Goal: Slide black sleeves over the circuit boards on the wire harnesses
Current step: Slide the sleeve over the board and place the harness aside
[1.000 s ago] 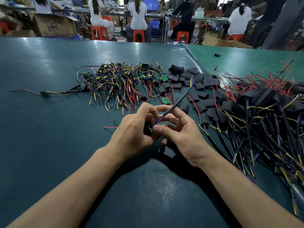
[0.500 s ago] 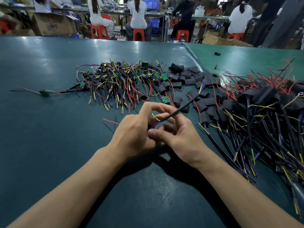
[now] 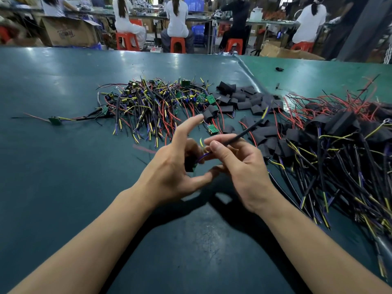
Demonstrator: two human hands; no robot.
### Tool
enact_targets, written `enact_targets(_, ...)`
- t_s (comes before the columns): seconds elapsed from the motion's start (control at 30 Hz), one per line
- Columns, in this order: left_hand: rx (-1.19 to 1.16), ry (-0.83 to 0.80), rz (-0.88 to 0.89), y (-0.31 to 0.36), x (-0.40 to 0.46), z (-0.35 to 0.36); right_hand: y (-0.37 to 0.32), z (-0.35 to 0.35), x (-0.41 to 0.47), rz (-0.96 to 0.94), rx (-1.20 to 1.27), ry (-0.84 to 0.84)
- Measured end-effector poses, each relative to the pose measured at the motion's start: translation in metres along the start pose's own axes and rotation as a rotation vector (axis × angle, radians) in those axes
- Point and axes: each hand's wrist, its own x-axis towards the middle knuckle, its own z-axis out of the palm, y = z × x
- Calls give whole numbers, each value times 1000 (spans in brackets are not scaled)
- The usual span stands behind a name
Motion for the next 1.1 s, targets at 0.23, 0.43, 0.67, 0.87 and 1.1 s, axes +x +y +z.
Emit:
enact_targets(0.23,175,-7,-36,-11,3,-7,2,-7,6,86,140,123)
enact_targets(0.43,187,-6,15,-15,5,-7,-1,-10,9,81,278,178)
enact_targets(0.67,245,48,4,-7,4,-5,6,-4,4,79,81,4)
enact_targets(0.87,305,-12,56,-2,3,-3,5,-1,0,59,-26,-102)
enact_targets(1.1,295,-82,82,3,3,-2,8,4,-2,-17,-162,-119)
